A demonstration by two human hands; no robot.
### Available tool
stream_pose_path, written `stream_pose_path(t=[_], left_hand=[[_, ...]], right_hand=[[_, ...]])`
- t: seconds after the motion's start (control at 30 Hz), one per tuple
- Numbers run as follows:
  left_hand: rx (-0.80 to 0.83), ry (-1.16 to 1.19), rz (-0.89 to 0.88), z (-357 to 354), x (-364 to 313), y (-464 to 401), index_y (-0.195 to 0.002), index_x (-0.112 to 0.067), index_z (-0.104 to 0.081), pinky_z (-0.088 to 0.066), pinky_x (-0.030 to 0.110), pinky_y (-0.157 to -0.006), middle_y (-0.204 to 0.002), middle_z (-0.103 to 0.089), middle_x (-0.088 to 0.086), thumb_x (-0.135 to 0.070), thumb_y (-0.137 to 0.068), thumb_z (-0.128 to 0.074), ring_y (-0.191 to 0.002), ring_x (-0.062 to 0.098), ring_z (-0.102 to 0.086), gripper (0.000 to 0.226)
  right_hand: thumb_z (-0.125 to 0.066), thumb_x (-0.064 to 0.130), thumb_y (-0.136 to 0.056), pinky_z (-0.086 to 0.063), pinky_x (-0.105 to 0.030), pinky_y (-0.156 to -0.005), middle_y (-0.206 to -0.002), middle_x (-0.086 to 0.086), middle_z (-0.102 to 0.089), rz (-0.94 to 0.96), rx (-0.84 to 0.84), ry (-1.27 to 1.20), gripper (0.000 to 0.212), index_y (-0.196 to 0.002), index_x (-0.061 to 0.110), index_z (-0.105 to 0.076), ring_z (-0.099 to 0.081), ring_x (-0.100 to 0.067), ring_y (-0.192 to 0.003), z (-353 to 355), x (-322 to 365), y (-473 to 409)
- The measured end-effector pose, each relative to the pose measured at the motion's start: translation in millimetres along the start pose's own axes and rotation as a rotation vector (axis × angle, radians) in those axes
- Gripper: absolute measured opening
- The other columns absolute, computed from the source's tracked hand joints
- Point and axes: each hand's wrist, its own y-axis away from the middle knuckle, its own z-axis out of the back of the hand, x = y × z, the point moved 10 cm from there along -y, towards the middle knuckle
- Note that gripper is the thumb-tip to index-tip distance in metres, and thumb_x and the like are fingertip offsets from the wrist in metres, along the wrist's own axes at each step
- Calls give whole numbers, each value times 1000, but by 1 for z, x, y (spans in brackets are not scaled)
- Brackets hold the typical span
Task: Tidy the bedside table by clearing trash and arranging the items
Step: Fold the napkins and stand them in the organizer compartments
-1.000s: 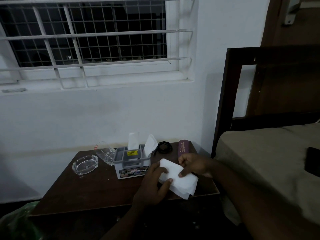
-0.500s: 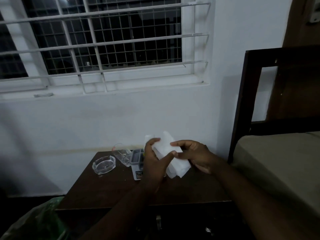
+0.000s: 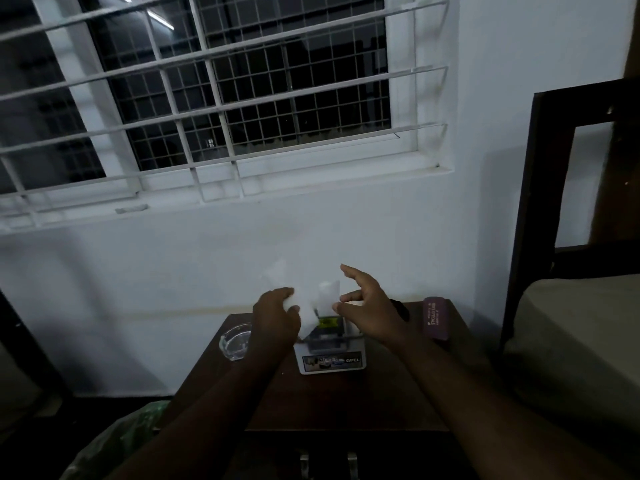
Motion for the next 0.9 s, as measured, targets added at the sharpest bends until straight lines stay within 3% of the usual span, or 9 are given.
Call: stream_pose_path(t=[0.07,0.17,0.33,0.43,0.53,0.57,0.7,0.77,0.9], left_hand=[[25,-97,-4,-4,6,-2,-122,4,-60,-32,33,-103,-123,-61,23,1,-84,-65,-120,38,-51,39],[-7,-152,-54,-6,3,-1,-109,12,-64,-45,43,-90,-104,-63,33,14,-77,-63,-103,46,-59,32],[71,-182,-38,-20,2,-4,-115,9,-60,-43,41,-93,-113,-60,30,10,-83,-58,-109,42,-55,33],[121,-195,-23,-29,-1,-3,-125,3,-55,-40,34,-97,-125,-56,23,3,-89,-54,-117,34,-51,36],[183,-184,-18,-39,-4,3,-132,1,-49,-31,13,-86,-130,-53,18,2,-93,-51,-119,27,-50,39],[195,-183,-21,-40,-4,6,-133,1,-47,-30,12,-84,-130,-53,18,1,-93,-51,-118,26,-50,40],[285,-224,-46,-56,7,16,-137,-4,-44,-40,37,-99,-134,-52,18,-21,-98,-47,-123,31,-49,43],[331,-239,-48,-60,12,22,-136,-9,-45,-42,40,-100,-134,-52,16,-34,-98,-45,-124,31,-49,46],[355,-323,-50,-53,18,34,-115,-20,-56,-41,47,-98,-117,-59,8,-64,-84,-39,-119,30,-50,56]], right_hand=[[-71,18,-85,-44,0,-68,-144,6,-34,17,-41,29,71,-145,29,-36,-60,-5,-102,3,-4,-5],[-70,19,-85,-45,-2,-68,-146,4,-32,25,-78,38,70,-145,28,-36,-61,-9,-103,7,-11,-10],[-68,17,-85,-42,1,-69,-143,5,-33,43,-112,79,68,-145,26,-36,-61,-8,-98,16,-17,-15],[-69,17,-84,-44,-2,-71,-142,6,-35,71,-126,105,67,-143,28,-38,-63,-7,-95,21,-18,-16],[-70,18,-84,-44,-4,-72,-138,9,-35,92,-129,130,67,-143,28,-38,-63,-6,-95,25,-17,-15],[-70,19,-84,-44,-4,-72,-137,10,-35,94,-132,138,67,-142,28,-39,-63,-6,-95,26,-17,-15],[-72,17,-82,-43,-1,-74,-136,9,-38,122,-139,173,66,-140,27,-42,-64,-9,-93,32,-17,-10],[-72,17,-81,-44,-3,-73,-135,9,-40,128,-148,184,64,-137,29,-45,-64,-8,-91,36,-17,-7],[-73,17,-79,-45,-9,-70,-133,10,-42,144,-166,214,60,-132,33,-48,-64,-3,-89,42,-12,3]])
